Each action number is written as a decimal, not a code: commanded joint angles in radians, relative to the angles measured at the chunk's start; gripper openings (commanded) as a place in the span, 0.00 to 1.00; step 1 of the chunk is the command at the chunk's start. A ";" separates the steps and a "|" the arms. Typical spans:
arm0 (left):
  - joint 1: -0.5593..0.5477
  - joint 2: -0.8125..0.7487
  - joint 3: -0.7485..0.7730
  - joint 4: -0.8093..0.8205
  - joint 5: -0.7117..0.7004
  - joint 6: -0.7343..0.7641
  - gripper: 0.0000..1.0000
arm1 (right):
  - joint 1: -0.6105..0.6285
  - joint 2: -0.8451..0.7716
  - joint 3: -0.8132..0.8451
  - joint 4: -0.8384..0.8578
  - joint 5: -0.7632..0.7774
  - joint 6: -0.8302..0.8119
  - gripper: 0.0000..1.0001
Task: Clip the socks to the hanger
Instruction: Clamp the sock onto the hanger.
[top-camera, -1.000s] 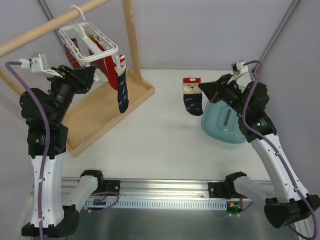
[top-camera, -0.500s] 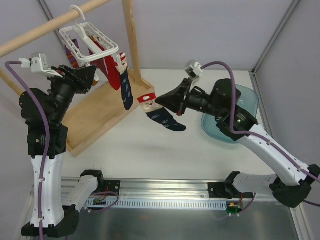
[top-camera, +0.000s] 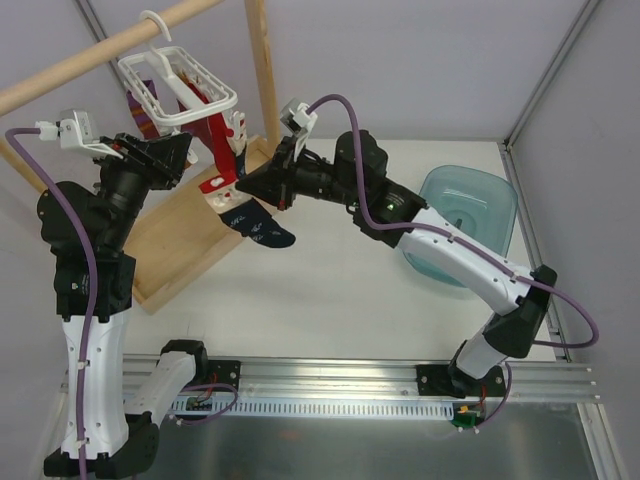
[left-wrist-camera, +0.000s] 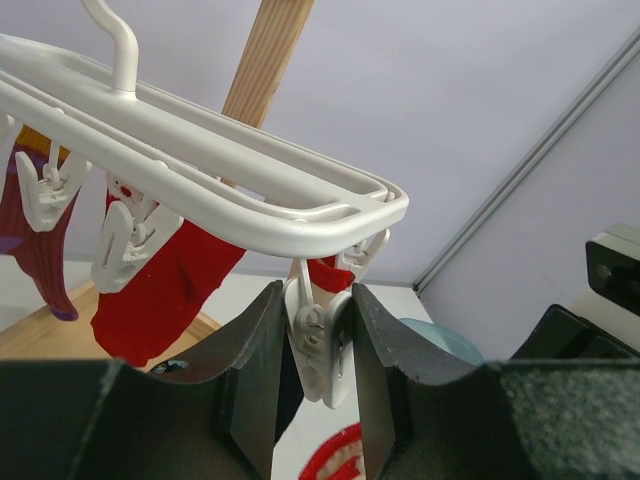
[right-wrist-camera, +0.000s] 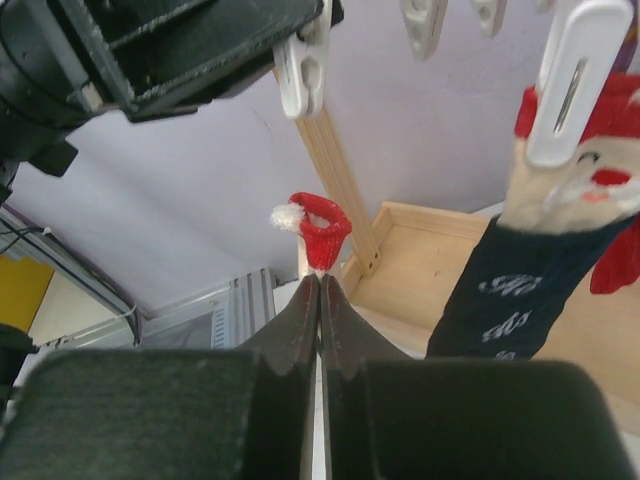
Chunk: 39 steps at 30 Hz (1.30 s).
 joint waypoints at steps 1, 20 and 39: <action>0.002 -0.021 0.002 0.053 0.021 -0.009 0.06 | 0.002 0.040 0.126 0.098 0.003 0.019 0.01; -0.013 -0.043 -0.018 0.079 0.045 0.084 0.05 | 0.002 0.140 0.214 0.184 0.007 0.082 0.01; -0.011 -0.038 -0.030 0.145 0.067 0.121 0.03 | -0.029 0.101 0.153 0.246 -0.095 0.132 0.01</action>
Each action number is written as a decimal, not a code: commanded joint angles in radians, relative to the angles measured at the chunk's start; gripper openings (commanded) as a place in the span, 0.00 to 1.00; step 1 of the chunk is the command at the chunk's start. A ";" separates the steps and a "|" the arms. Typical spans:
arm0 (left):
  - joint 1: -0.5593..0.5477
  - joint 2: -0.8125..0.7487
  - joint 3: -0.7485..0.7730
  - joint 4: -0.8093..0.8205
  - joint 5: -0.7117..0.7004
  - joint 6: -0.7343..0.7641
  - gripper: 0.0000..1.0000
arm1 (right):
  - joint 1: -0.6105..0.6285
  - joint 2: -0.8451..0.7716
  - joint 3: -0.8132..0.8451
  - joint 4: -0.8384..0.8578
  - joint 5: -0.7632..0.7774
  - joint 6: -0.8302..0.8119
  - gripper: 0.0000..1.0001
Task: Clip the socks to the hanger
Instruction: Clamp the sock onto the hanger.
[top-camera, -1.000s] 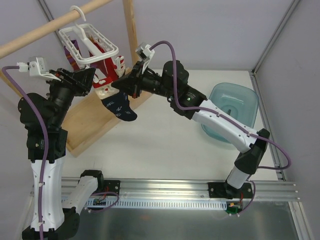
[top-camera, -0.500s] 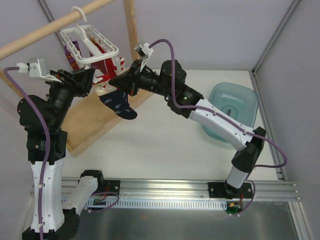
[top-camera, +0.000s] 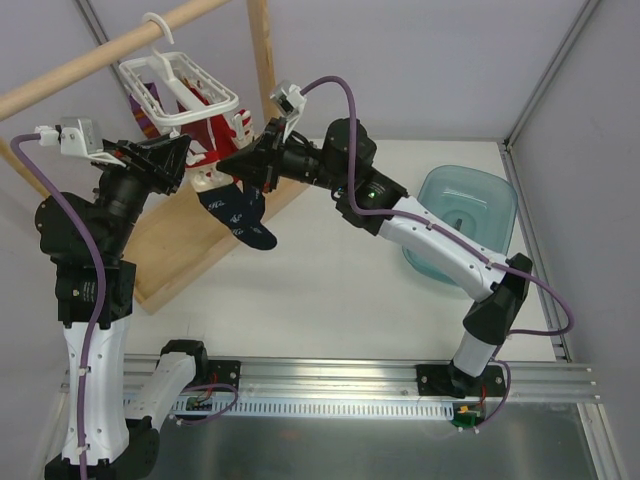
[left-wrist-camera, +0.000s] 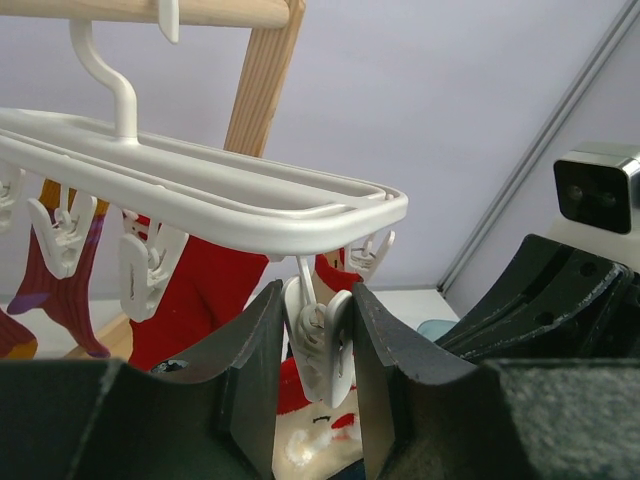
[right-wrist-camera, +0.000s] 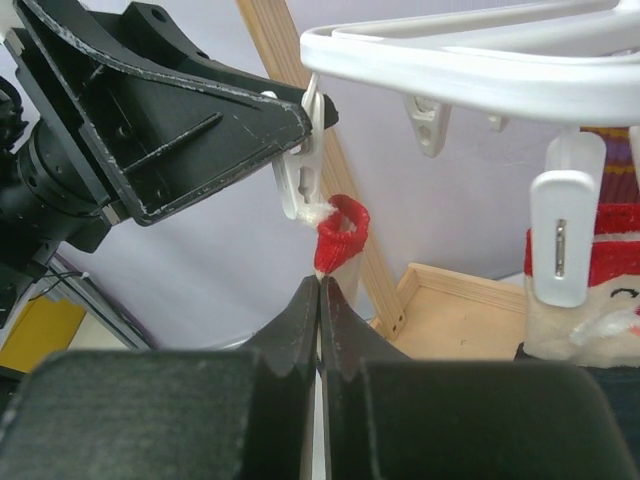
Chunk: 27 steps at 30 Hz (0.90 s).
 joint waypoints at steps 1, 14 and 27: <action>-0.010 -0.006 0.007 0.087 0.043 0.007 0.03 | -0.027 -0.046 -0.003 0.120 -0.063 0.059 0.01; -0.009 -0.003 -0.005 0.148 0.075 -0.034 0.03 | -0.062 -0.042 -0.015 0.197 -0.169 0.163 0.01; -0.010 0.015 -0.011 0.200 0.121 -0.079 0.03 | -0.064 -0.065 -0.032 0.176 -0.196 0.148 0.01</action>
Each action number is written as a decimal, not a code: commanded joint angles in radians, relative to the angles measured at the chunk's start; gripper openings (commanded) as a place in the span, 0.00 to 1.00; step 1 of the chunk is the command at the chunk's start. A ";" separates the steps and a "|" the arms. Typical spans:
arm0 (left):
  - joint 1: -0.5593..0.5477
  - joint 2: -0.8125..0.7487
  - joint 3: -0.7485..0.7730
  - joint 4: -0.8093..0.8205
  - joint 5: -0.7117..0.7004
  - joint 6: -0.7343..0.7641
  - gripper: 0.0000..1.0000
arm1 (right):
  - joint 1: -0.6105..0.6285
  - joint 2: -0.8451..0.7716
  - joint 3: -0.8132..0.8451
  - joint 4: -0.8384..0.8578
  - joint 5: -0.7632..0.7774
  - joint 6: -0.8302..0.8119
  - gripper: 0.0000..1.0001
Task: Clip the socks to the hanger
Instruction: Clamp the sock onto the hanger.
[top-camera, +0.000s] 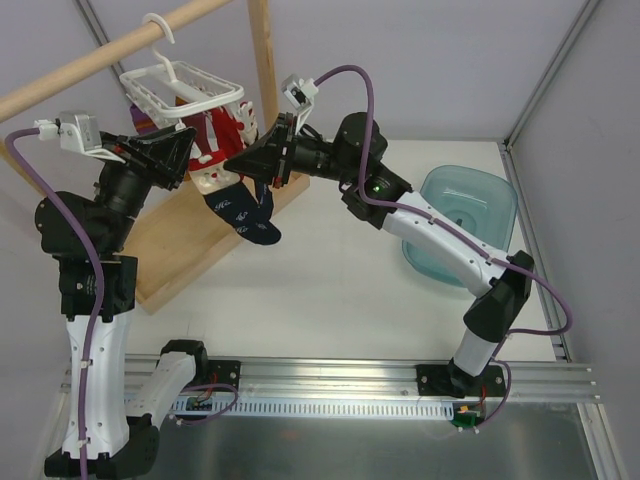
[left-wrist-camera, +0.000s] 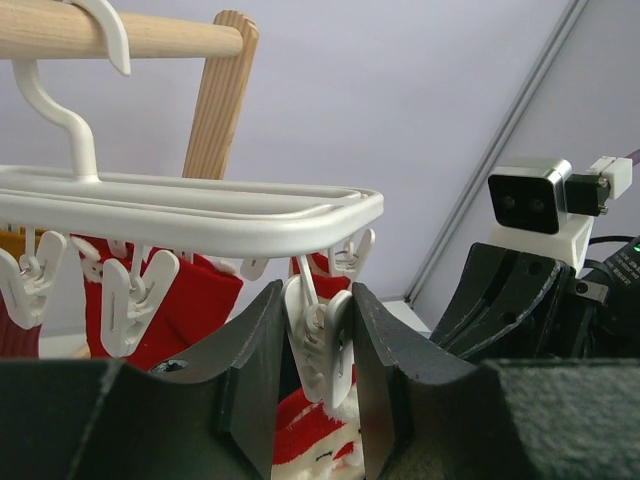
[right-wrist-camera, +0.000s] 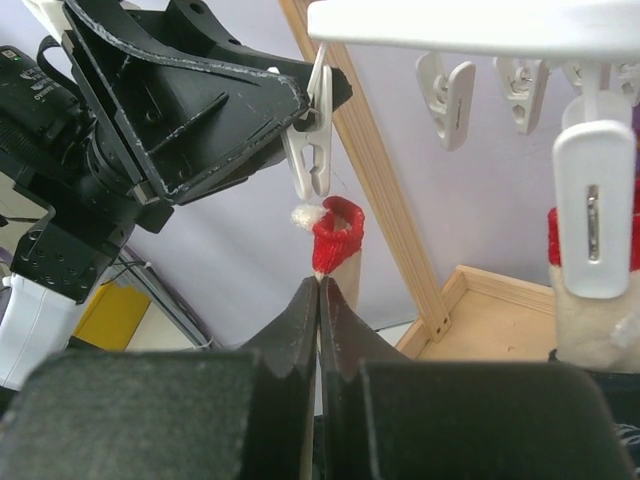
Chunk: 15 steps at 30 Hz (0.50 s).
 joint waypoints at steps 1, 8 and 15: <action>-0.009 -0.003 -0.003 0.091 0.055 -0.025 0.02 | 0.000 -0.065 0.005 0.058 -0.039 0.004 0.01; -0.009 -0.006 -0.031 0.128 0.052 -0.026 0.02 | -0.003 -0.070 0.001 0.084 -0.067 0.034 0.01; -0.010 -0.012 -0.029 0.137 0.075 -0.034 0.02 | -0.013 -0.071 -0.007 0.087 -0.058 0.039 0.01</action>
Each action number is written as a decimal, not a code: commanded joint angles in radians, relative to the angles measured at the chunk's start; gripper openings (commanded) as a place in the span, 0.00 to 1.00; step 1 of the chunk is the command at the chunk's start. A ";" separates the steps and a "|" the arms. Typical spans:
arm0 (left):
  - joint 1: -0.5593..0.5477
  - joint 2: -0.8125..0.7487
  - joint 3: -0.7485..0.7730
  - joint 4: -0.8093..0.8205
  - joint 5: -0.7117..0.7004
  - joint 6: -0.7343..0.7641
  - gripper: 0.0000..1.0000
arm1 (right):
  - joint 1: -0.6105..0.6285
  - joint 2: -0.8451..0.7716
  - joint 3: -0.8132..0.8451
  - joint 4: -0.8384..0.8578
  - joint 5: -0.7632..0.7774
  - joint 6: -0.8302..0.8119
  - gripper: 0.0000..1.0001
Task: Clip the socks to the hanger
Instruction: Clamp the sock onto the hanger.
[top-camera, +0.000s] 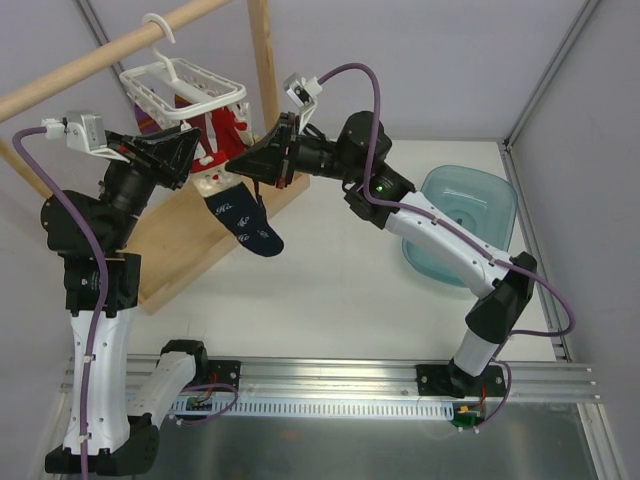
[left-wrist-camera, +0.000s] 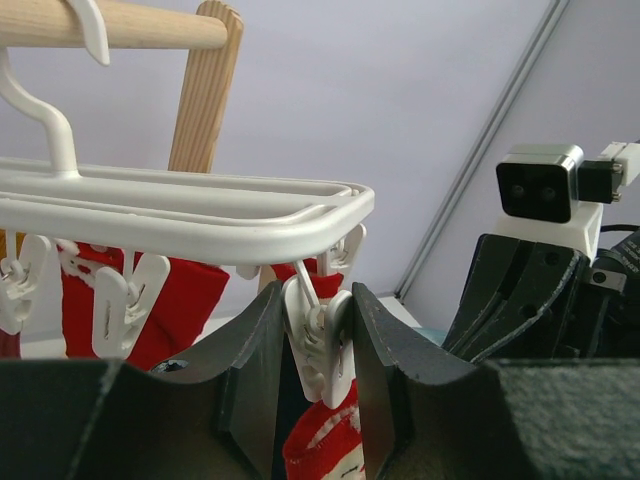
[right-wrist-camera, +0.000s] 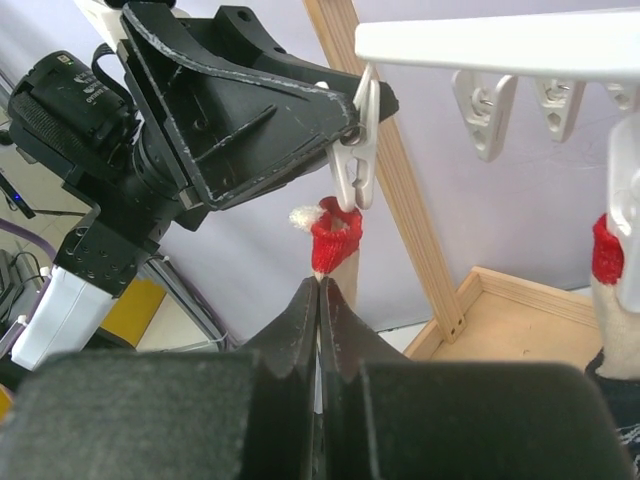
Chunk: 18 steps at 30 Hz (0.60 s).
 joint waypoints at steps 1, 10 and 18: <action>-0.009 -0.018 0.007 0.085 0.044 -0.014 0.02 | -0.008 -0.055 -0.002 0.074 -0.019 0.014 0.01; -0.009 -0.028 0.011 0.085 0.053 -0.019 0.03 | -0.022 -0.059 -0.016 0.096 -0.015 0.034 0.01; -0.009 -0.016 -0.008 0.088 0.067 -0.013 0.02 | -0.027 -0.055 -0.007 0.123 -0.028 0.059 0.01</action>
